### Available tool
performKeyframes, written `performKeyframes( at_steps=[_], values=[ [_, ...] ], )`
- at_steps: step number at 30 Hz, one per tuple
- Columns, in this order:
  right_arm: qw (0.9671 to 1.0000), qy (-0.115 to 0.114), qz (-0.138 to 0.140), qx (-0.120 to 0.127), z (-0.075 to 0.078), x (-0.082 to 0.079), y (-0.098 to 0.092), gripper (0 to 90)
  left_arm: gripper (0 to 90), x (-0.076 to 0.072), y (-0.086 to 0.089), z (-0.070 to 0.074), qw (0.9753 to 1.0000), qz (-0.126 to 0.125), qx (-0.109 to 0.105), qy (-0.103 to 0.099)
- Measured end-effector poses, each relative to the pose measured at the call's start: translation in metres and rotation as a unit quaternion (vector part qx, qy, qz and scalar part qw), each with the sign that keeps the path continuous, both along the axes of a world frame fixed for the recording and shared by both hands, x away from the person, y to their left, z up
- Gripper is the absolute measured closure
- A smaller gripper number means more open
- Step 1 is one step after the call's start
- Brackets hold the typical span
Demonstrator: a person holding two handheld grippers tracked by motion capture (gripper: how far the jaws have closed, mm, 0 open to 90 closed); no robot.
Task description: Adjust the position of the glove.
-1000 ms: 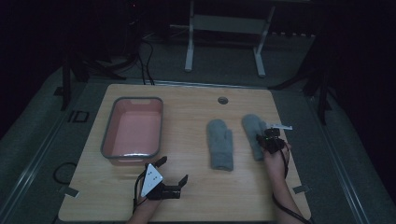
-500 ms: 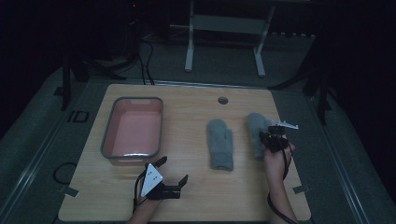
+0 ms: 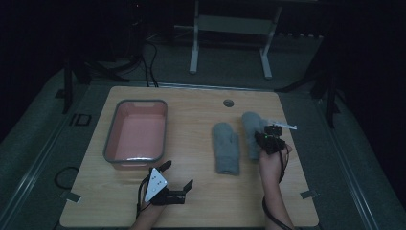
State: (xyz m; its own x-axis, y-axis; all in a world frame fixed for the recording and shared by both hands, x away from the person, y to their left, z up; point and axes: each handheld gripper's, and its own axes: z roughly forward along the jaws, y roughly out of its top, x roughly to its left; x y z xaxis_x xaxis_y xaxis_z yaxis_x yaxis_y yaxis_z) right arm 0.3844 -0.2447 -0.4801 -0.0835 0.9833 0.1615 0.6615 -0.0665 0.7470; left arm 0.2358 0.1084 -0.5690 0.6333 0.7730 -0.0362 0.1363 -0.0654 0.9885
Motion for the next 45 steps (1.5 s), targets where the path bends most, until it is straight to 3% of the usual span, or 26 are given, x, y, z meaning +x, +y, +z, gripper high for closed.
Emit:
performKeyframes(
  at_steps=[7, 12, 20, 24, 28, 37, 43, 44, 45],
  values=[
    [0.9997, 0.007, 0.010, 0.022, 0.000, -0.006, 0.036, 81.5, 0.1, 0.000, 0.000, 0.000, 1.0000, 0.000, 0.001, -0.001],
    [0.9993, 0.020, 0.009, 0.029, -0.004, -0.007, 0.053, 81.5, 0.2, 0.000, 0.000, 0.000, 1.0000, -0.002, 0.004, -0.001],
    [0.9991, 0.019, 0.025, 0.029, 0.000, -0.012, 0.086, 81.5, 0.1, 0.000, 0.000, 0.000, 1.0000, -0.002, 0.002, 0.001],
    [0.9993, 0.020, 0.026, 0.017, -0.003, -0.014, 0.093, 81.5, 0.1, 0.000, 0.000, 0.000, 1.0000, -0.003, 0.003, 0.001],
    [0.9986, 0.043, 0.026, 0.014, -0.017, -0.016, 0.097, 81.4, 0.2, 0.000, 0.000, 0.000, 1.0000, -0.003, 0.002, 0.002],
    [0.9987, 0.043, 0.025, 0.003, -0.033, -0.017, 0.100, 80.0, 0.1, 0.000, 0.000, 0.000, 1.0000, -0.003, 0.002, 0.003],
    [0.9987, 0.041, 0.031, -0.002, -0.041, -0.018, 0.102, 73.9, 0.2, 0.000, 0.000, 0.000, 1.0000, -0.003, 0.002, 0.003],
    [0.9984, 0.044, 0.034, 0.008, -0.042, -0.018, 0.102, 67.1, 0.2, 0.000, 0.000, 0.000, 1.0000, -0.003, 0.002, 0.003],
    [0.9984, 0.044, 0.034, 0.008, -0.042, -0.018, 0.102, 67.1, 0.2, 0.000, 0.000, 0.000, 1.0000, -0.004, 0.002, 0.003]
  ],
)
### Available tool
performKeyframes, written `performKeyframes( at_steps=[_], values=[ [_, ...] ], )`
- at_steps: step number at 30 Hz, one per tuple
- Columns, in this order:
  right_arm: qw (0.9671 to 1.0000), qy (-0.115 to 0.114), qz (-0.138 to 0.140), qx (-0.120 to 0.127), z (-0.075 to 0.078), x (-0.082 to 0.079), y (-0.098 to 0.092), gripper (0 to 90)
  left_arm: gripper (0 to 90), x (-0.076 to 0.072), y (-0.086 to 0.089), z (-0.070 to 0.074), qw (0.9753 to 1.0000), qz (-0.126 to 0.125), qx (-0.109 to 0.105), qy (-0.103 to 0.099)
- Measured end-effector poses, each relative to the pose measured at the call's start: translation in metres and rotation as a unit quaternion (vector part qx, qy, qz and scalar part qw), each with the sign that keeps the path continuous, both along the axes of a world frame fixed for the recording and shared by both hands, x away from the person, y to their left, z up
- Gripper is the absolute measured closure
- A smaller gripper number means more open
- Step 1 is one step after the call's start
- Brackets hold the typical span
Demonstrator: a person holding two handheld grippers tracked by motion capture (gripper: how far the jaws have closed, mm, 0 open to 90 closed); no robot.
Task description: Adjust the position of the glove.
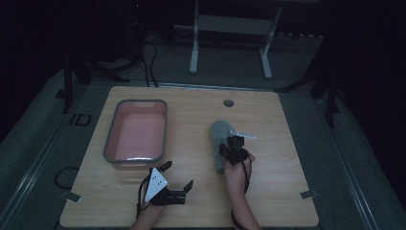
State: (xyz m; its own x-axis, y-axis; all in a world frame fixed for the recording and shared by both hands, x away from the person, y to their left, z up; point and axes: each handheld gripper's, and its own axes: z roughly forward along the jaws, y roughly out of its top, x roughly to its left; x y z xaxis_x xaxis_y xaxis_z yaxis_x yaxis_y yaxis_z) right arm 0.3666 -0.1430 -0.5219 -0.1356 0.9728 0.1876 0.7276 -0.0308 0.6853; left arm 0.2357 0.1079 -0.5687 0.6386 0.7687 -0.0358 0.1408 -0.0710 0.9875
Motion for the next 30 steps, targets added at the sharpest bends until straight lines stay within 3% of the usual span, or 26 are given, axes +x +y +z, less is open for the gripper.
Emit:
performKeyframes(
  at_steps=[5, 9, 12, 14, 16, 17, 21, 24, 26, 28, 30],
  values=[
    [0.9998, 0.001, 0.005, 0.019, 0.005, 0.000, -0.003, 60.1, 0.1, 0.000, 0.000, 0.000, 1.0000, -0.001, 0.001, 0.000],
    [0.9992, -0.016, 0.023, 0.030, 0.020, -0.001, -0.010, 50.0, 0.2, 0.000, -0.001, 0.000, 0.9999, 0.004, 0.009, 0.000],
    [0.9982, -0.042, 0.040, 0.015, 0.031, 0.001, -0.019, 42.6, 0.1, -0.001, -0.003, 0.001, 0.9996, 0.009, 0.025, -0.004],
    [0.9976, -0.047, 0.050, 0.011, 0.037, 0.003, -0.027, 31.8, 0.2, 0.000, -0.003, 0.001, 0.9996, 0.015, 0.024, 0.002],
    [0.9966, -0.036, 0.068, 0.028, 0.040, 0.008, -0.039, 23.5, 0.1, 0.001, -0.002, 0.001, 0.9995, 0.018, 0.024, 0.012],
    [0.9947, -0.035, 0.089, 0.040, 0.043, 0.009, -0.049, 17.8, 0.2, 0.002, -0.002, 0.001, 0.9994, 0.021, 0.023, 0.015],
    [0.9918, -0.042, 0.114, 0.039, 0.044, 0.009, -0.064, 13.9, 0.2, 0.005, -0.001, 0.002, 0.9980, 0.032, 0.027, 0.047],
    [0.9862, -0.051, 0.149, 0.052, 0.040, 0.009, -0.080, 14.1, 0.2, 0.009, -0.002, 0.004, 0.9971, 0.018, 0.023, 0.070],
    [0.9847, -0.054, 0.163, 0.030, 0.034, 0.007, -0.087, 14.2, 0.2, 0.012, -0.004, 0.007, 0.9959, 0.006, 0.022, 0.088],
    [0.9824, -0.056, 0.176, 0.024, 0.028, 0.005, -0.093, 14.1, 0.2, 0.015, -0.007, 0.011, 0.9942, -0.013, 0.011, 0.106],
    [0.9800, -0.058, 0.189, 0.025, 0.024, 0.002, -0.096, 14.1, 0.2, 0.019, -0.011, 0.014, 0.9931, -0.020, 0.024, 0.113]
  ],
)
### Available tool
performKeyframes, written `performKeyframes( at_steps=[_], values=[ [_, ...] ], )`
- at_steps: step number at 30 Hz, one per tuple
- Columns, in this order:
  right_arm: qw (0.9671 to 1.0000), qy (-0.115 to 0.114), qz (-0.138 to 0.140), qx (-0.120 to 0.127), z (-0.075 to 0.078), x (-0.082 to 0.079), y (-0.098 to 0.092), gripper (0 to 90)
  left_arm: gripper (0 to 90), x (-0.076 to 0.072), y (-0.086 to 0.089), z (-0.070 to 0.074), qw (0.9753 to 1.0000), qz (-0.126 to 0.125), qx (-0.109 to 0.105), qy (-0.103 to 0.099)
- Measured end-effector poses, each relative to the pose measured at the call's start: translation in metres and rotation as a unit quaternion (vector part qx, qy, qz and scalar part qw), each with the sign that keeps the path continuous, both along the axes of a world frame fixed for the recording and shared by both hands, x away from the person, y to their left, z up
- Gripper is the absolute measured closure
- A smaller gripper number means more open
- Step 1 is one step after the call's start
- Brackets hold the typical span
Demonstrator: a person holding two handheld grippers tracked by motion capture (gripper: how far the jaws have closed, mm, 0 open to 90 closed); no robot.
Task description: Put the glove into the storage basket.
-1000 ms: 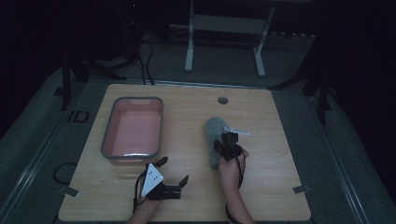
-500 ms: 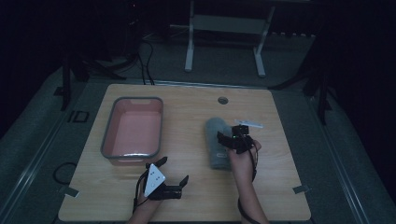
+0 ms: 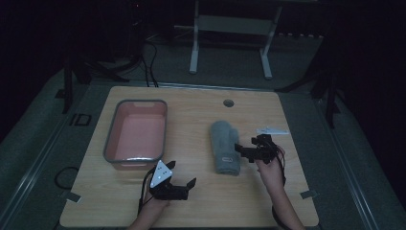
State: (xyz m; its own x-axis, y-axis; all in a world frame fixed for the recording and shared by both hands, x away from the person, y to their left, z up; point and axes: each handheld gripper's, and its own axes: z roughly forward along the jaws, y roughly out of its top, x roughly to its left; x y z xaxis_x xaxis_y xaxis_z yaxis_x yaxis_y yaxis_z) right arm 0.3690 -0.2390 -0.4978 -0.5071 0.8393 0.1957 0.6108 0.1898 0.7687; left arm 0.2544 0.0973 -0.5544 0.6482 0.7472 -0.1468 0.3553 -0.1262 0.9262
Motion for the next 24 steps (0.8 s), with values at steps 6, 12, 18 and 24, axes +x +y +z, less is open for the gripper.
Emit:
performKeyframes(
  at_steps=[6, 12, 18, 24],
  values=[
    [0.9983, -0.021, 0.044, 0.031, 0.001, -0.008, -0.009, 14.2, 0.2, 0.020, -0.019, 0.010, 0.9990, -0.035, 0.016, 0.023],
    [0.9991, 0.002, 0.030, 0.030, 0.008, -0.004, -0.005, 11.1, 0.2, 0.053, -0.041, 0.022, 0.9974, -0.056, 0.007, 0.044],
    [0.9990, 0.021, 0.023, 0.032, 0.001, 0.013, 0.003, 22.5, 0.2, 0.087, -0.060, 0.029, 0.9955, -0.055, 0.002, 0.077],
    [0.9985, 0.044, 0.024, 0.023, -0.019, 0.024, 0.010, 34.8, 6.0, 0.116, -0.080, 0.022, 0.9909, -0.040, 0.034, 0.124]
  ],
)
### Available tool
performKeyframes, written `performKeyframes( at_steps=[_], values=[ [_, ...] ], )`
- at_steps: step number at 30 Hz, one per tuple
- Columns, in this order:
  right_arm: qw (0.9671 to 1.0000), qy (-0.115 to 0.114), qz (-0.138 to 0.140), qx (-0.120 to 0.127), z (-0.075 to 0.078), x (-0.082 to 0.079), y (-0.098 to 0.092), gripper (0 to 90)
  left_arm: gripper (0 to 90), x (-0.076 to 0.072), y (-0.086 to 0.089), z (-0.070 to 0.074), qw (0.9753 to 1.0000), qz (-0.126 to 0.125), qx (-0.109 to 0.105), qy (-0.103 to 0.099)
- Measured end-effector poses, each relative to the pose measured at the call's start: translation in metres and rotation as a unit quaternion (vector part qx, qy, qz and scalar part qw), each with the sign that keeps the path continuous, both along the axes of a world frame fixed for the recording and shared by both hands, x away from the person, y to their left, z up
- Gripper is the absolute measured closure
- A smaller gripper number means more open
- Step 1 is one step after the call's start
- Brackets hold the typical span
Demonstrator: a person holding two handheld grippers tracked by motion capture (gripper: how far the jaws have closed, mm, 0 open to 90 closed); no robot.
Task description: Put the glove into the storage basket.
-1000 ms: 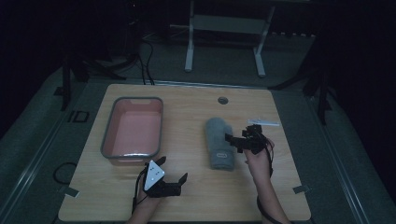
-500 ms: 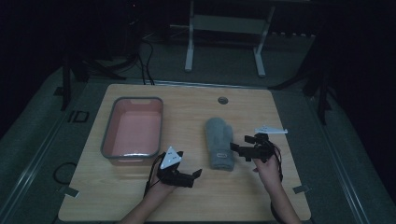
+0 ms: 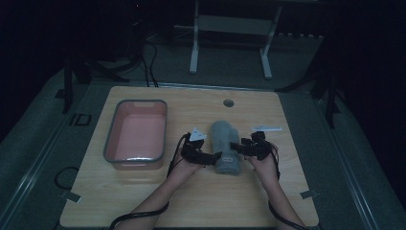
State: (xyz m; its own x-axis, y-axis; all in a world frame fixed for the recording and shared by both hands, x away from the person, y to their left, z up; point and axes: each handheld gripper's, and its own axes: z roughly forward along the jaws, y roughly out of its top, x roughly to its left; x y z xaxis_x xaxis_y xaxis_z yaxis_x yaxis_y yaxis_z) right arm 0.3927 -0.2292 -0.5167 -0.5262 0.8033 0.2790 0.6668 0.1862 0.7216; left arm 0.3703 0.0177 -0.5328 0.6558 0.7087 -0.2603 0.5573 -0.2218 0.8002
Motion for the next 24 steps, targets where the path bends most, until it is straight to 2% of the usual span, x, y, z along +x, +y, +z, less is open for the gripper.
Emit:
performKeyframes(
  at_steps=[2, 5, 7, 8, 9, 10, 12, 13, 16, 19, 20, 21, 24],
  values=[
    [0.9999, 0.011, -0.004, -0.005, -0.008, 0.002, 0.001, 35.1, 6.2, 0.006, -0.004, -0.003, 0.9999, 0.004, 0.006, 0.008],
    [0.9994, 0.027, -0.015, -0.013, -0.016, 0.005, 0.000, 36.0, 12.5, 0.012, -0.007, -0.004, 0.9998, 0.000, 0.006, 0.018],
    [0.9991, 0.032, -0.020, -0.018, -0.019, 0.005, 0.000, 36.6, 14.5, 0.017, -0.012, -0.006, 0.9995, -0.002, 0.015, 0.028],
    [0.9987, 0.046, -0.015, -0.018, -0.022, 0.004, 0.000, 38.4, 14.8, 0.020, -0.015, -0.008, 0.9991, 0.005, 0.024, 0.036],
    [0.9987, 0.046, -0.015, -0.018, -0.022, 0.004, 0.000, 38.4, 14.8, 0.020, -0.015, -0.008, 0.9991, 0.005, 0.024, 0.036],
    [0.9984, 0.048, -0.017, -0.025, -0.023, 0.003, 0.001, 38.3, 14.8, 0.023, -0.019, -0.011, 0.9985, 0.001, 0.029, 0.047],
    [0.9984, 0.047, -0.015, -0.028, -0.024, 0.002, 0.001, 37.2, 14.7, 0.024, -0.021, -0.013, 0.9982, 0.000, 0.035, 0.049],
    [0.9980, 0.046, -0.017, -0.038, -0.024, 0.002, 0.003, 35.5, 14.7, 0.024, -0.023, -0.015, 0.9978, -0.006, 0.048, 0.045],
    [0.9977, 0.052, -0.017, -0.039, -0.025, 0.002, 0.003, 35.1, 14.6, 0.026, -0.024, -0.015, 0.9975, -0.007, 0.052, 0.047],
    [0.9974, 0.067, -0.015, -0.021, -0.030, 0.006, 0.000, 35.1, 14.7, 0.028, -0.025, -0.018, 0.9976, -0.006, 0.050, 0.047],
    [0.9977, 0.063, -0.012, -0.019, -0.030, 0.006, -0.001, 35.5, 14.6, 0.029, -0.025, -0.019, 0.9976, -0.007, 0.049, 0.049],
    [0.9978, 0.063, -0.012, -0.020, -0.030, 0.006, -0.001, 37.4, 14.7, 0.030, -0.026, -0.021, 0.9976, -0.009, 0.046, 0.051],
    [0.9975, 0.070, 0.005, -0.005, -0.032, 0.006, -0.001, 53.0, 16.0, 0.032, -0.027, -0.024, 0.9974, -0.013, 0.033, 0.063]
  ],
)
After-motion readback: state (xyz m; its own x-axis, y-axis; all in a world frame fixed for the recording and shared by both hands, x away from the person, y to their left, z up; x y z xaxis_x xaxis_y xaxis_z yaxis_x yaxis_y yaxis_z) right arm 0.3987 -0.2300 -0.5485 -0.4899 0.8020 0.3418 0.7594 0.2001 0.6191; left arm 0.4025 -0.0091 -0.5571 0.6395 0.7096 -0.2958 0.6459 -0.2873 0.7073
